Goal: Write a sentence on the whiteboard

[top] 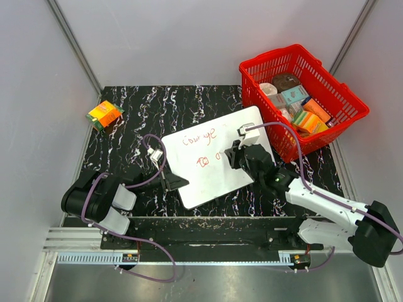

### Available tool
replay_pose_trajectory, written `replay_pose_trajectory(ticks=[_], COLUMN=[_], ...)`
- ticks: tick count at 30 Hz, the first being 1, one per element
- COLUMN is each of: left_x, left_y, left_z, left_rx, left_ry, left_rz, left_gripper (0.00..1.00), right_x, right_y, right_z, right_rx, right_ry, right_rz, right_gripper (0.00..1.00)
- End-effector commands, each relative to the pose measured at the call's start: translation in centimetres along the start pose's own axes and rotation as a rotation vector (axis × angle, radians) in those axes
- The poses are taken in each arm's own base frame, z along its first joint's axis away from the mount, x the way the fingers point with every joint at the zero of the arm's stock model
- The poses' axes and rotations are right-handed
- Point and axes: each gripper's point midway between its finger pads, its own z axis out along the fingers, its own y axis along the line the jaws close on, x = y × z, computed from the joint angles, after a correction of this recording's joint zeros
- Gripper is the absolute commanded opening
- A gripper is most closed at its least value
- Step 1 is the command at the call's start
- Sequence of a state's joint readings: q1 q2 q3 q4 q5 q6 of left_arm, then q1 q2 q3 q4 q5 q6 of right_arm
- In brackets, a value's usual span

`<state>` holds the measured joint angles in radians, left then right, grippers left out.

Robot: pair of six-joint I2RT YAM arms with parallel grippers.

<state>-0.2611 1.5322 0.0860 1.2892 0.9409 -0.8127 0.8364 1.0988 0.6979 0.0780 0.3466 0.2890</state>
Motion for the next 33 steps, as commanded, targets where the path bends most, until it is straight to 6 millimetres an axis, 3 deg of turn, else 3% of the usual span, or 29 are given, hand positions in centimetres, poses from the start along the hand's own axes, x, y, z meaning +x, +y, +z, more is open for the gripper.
replay_pose_trajectory(ticks=[1,20,25,33], left_x=[-1.3,-1.3,-1.3,-1.3], left_y=[1.1,1.2,1.3,1.2], left_z=[0.5,0.7,0.6,0.7], left_rx=[-0.040,-0.043,-0.046,-0.045], left_ry=[-0.048,-0.044,-0.044,-0.044], left_rz=[0.127,0.124,0.123,0.128], left_gripper=[0.00,0.00,0.00,0.00], right_x=[0.2,3.0,3.0,1.3], right_y=[-0.9,-1.9,-2.2,-2.3], right_z=[0.0,-1.6,-1.5,-1.1], right_rx=[0.036,0.034,0.050,0.080], right_ry=[-0.005,0.057,0.057,0.017], right_rz=[0.009,0.025,0.019,0.014], right_gripper=[0.00,0.00,0.00,0.00])
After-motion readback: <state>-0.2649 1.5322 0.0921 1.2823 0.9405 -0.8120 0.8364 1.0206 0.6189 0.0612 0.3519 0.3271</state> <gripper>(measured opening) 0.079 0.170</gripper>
